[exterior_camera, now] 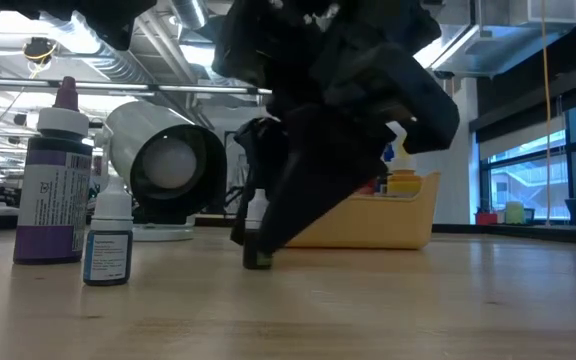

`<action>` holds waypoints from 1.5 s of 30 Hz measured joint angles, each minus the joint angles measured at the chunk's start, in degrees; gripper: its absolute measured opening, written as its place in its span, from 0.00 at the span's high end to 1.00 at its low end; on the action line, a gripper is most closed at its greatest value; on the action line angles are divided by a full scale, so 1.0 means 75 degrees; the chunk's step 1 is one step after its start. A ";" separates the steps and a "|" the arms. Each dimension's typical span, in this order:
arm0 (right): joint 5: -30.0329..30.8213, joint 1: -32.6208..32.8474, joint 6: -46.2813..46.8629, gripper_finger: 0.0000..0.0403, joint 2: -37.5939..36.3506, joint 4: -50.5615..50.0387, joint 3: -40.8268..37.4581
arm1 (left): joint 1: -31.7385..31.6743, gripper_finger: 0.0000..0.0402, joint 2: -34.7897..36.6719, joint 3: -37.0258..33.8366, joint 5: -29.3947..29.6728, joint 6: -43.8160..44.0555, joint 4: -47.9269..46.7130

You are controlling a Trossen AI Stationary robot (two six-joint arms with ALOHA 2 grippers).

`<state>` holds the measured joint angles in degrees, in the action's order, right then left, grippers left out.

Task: Pick & Place food coloring
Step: Put the small green food coloring bottle into the yellow bin

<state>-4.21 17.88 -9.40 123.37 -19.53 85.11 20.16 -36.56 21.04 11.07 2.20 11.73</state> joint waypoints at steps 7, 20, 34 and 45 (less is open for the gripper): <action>0.0000 -0.0097 -0.0019 0.64 0.0000 -0.0079 0.0002 | -0.0003 0.39 0.0000 0.0000 0.0000 -0.0001 0.0000; -0.0055 -0.0170 -0.0007 0.82 -0.0430 -0.0289 0.0005 | 0.0000 0.40 0.0000 0.0000 0.0000 -0.0003 -0.0003; 0.2294 -0.0898 0.1890 0.81 -0.2843 -0.2465 0.0017 | -0.0003 0.40 0.0000 0.0000 -0.0003 -0.0001 -0.0055; 0.1714 -0.1801 0.2451 0.81 -0.2851 -0.1748 -0.0947 | -0.0002 0.40 0.0003 0.0000 -0.0001 -0.0003 -0.0055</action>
<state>8.65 4.37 8.98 101.99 -32.64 78.00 20.15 -36.53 21.04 11.07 2.17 11.32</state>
